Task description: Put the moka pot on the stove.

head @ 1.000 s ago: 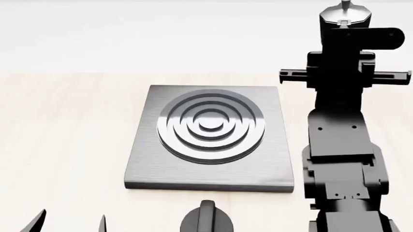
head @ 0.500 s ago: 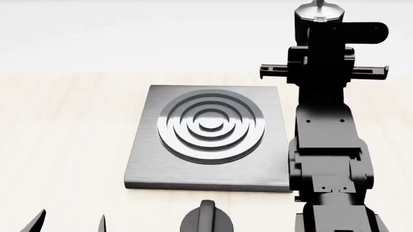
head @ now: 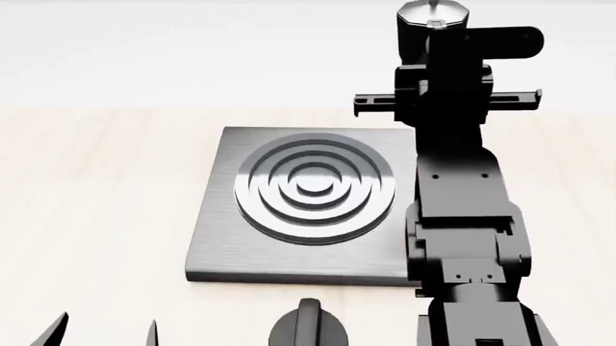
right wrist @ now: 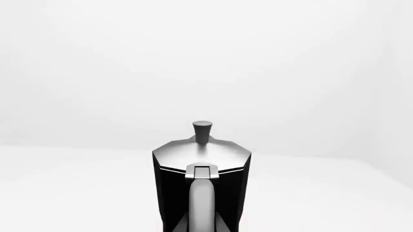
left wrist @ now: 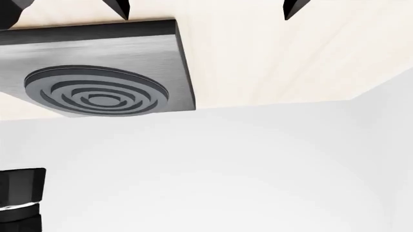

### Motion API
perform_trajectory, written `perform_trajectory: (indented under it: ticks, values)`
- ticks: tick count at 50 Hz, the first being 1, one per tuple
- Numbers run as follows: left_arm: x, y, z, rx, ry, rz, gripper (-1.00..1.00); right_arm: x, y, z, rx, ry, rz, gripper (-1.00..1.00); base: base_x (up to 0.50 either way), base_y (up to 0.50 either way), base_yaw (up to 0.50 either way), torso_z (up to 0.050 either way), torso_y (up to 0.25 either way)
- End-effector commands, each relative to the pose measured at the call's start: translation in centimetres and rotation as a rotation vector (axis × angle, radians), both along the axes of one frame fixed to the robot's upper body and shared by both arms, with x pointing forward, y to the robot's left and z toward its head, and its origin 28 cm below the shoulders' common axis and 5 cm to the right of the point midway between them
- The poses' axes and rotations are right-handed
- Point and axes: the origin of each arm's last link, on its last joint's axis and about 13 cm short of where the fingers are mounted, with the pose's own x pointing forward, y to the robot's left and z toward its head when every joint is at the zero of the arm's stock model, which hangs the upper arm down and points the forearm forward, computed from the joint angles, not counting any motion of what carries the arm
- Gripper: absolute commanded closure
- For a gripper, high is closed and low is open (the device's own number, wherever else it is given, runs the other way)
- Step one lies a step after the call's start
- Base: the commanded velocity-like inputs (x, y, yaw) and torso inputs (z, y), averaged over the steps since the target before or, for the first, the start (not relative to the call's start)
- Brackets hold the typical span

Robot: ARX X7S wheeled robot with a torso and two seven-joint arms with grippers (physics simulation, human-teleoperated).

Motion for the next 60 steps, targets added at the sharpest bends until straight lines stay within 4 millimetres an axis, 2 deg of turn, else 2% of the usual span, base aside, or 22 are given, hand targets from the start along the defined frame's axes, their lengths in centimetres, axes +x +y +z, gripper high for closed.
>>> perform_trajectory:
  ticks: [1, 20, 34, 60]
  values:
    - [0.0, 0.0, 0.0, -0.015, -0.009, 0.007, -1.0, 0.2, 0.9, 0.7, 0.011, -0.009, 0.049, 1.0, 0.0, 0.0, 0.0, 0.0, 0.0]
    - [0.0, 0.0, 0.0, -0.017, -0.008, 0.008, -1.0, 0.1, 1.8, 0.3, 0.096, 0.024, 0.101, 1.0, 0.0, 0.0, 0.0, 0.0, 0.001]
    - [0.0, 0.0, 0.0, -0.019, -0.009, 0.008, -1.0, -0.1, 2.7, -0.7, 0.105, 0.043, 0.147, 1.0, 0.0, 0.0, 0.0, 0.0, 0.001]
    - [0.0, 0.0, 0.0, -0.02, -0.009, 0.009, -1.0, -0.2, 4.0, -1.3, 0.118, 0.06, 0.221, 1.0, 0.0, 0.0, 0.0, 0.0, 0.001]
